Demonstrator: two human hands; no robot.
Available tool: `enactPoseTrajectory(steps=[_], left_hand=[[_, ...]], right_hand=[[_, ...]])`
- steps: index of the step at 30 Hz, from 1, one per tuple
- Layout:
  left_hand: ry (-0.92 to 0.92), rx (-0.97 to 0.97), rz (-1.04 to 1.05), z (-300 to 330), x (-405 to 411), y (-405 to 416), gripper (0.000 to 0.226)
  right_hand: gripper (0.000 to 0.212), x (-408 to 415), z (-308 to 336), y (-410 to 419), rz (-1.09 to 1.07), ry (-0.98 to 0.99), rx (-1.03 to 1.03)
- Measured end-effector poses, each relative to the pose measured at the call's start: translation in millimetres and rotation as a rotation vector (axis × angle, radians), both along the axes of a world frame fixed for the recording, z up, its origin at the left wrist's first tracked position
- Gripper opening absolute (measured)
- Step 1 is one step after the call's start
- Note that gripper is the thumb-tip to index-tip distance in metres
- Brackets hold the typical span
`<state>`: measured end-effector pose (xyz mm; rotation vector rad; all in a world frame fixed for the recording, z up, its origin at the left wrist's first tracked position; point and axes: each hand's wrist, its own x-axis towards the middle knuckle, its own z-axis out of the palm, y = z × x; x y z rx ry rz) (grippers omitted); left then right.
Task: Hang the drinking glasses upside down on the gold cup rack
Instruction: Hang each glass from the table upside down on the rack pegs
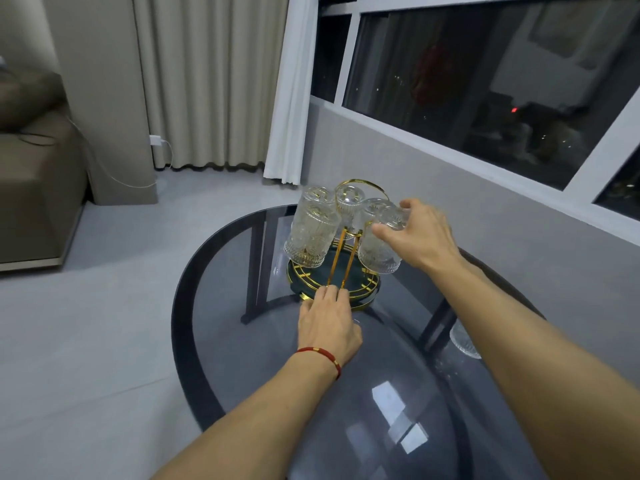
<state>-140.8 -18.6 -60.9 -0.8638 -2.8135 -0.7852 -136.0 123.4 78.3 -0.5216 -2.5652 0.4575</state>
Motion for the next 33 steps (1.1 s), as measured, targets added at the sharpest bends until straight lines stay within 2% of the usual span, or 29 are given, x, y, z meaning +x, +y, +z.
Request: enactPoseTrajectory(steps=[9, 18, 20, 22, 24, 25, 28, 31, 33], left_hand=[[0.021, 0.029, -0.025, -2.9, -1.6, -2.2, 0.042], [0.001, 0.116, -0.023, 6.1, 8.8, 0.1, 0.032], [0.020, 0.233, -0.114, 8.0, 16.6, 4.9, 0.029], [-0.012, 0.380, -0.242, 11.4, 28.0, 11.9, 0.032], [-0.033, 0.445, -0.353, 16.1, 40.3, 19.5, 0.040], [-0.033, 0.455, -0.390, 17.8, 45.0, 22.1, 0.043], [-0.051, 0.481, -0.446, 20.9, 57.6, 30.4, 0.048], [-0.120, 0.505, -0.468, 20.1, 62.6, 34.8, 0.052], [-0.193, 0.524, -0.451, 19.7, 63.2, 35.7, 0.053]], right_hand=[[0.078, -16.0, -23.4, 5.8, 0.029, -0.103, 0.025], [0.090, 12.1, -34.8, 15.7, 0.078, -0.027, -0.043], [0.077, 37.1, -39.8, 20.6, 0.083, 0.024, -0.010], [0.053, 69.6, -47.9, 28.3, 0.071, 0.121, 0.083], [0.035, 106.0, -59.5, 41.1, 0.008, 0.215, 0.224], [0.033, 122.6, -67.5, 47.0, -0.038, 0.255, 0.281], [0.049, 166.6, -96.0, 65.8, -0.237, 0.362, 0.242], [0.091, 183.4, -114.3, 78.4, -0.423, 0.316, -0.098], [0.116, 182.3, -116.6, 86.2, -0.469, 0.192, -0.302]])
